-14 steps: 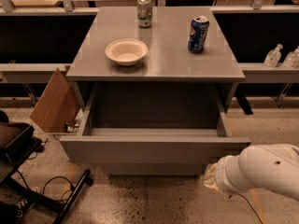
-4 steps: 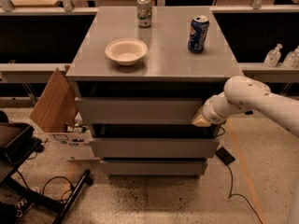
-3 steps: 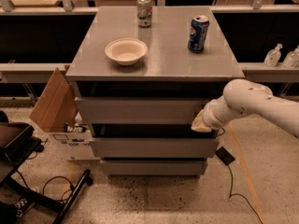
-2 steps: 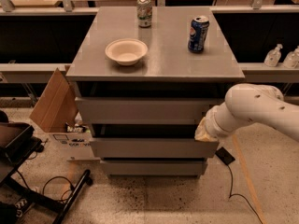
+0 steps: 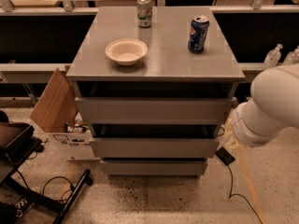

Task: Close top drawer

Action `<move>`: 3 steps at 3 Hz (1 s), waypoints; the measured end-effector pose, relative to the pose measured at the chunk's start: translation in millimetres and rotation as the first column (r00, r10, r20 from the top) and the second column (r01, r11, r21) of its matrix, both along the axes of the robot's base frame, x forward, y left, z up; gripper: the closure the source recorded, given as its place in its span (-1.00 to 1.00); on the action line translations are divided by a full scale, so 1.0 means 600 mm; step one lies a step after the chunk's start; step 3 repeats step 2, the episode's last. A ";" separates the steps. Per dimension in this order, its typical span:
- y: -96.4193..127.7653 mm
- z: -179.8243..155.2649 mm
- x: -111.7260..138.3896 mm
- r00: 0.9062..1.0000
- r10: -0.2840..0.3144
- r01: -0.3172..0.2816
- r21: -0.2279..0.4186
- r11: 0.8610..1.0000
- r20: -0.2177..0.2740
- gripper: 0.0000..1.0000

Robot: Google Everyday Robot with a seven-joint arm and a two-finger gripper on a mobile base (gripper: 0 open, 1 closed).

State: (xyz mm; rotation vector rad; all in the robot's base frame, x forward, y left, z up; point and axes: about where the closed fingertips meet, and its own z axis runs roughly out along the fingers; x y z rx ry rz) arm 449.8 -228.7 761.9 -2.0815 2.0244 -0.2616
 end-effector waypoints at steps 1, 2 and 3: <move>-0.053 0.085 -0.013 0.995 -0.091 0.094 -0.088 0.992 0.044 1.00; -0.055 0.087 -0.017 0.994 -0.097 0.101 -0.094 0.991 0.041 0.65; -0.055 0.087 -0.017 0.994 -0.097 0.101 -0.094 0.991 0.041 0.65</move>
Offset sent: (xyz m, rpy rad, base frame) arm -0.0070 -0.0283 0.0459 -0.0815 -0.0362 -0.0811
